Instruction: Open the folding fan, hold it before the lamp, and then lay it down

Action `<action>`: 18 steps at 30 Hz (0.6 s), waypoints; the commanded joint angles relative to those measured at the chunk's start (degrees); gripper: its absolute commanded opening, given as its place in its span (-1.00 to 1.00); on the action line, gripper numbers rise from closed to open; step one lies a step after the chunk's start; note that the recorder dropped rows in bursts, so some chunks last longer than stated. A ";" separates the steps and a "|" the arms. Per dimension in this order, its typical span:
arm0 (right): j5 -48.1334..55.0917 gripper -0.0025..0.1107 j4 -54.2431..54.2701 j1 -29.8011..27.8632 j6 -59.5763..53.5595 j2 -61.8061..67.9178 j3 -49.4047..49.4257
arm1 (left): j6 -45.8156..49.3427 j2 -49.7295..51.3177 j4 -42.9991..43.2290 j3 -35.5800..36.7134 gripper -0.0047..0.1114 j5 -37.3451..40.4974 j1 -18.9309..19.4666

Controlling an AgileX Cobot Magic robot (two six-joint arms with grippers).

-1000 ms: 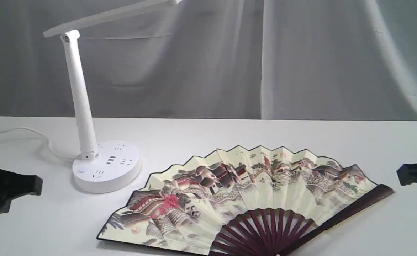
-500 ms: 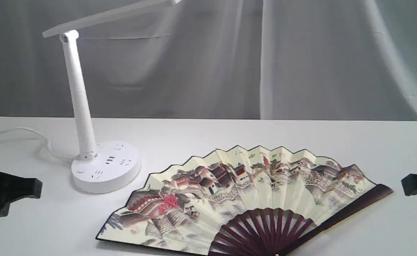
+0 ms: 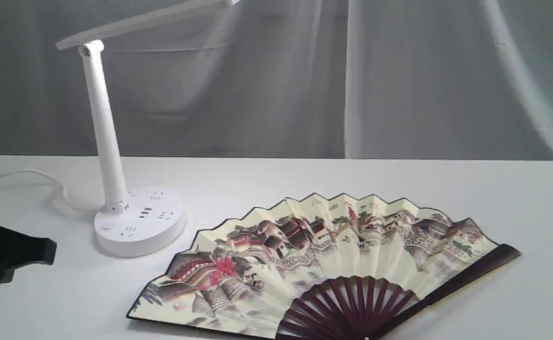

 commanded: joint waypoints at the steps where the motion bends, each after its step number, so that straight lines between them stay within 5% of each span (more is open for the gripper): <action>1: 0.39 -0.96 -2.46 4.01 -0.31 -1.81 0.30 | 0.09 -0.78 0.87 -0.15 -0.92 -0.18 -0.31; 5: -0.79 -0.96 -2.07 5.78 0.08 -5.89 1.12 | -7.63 -2.90 8.05 -0.15 -0.92 0.02 -0.31; 18: -3.71 -0.96 -1.12 5.56 1.35 -24.04 7.31 | -6.82 -15.68 8.47 0.85 -0.92 0.93 -0.31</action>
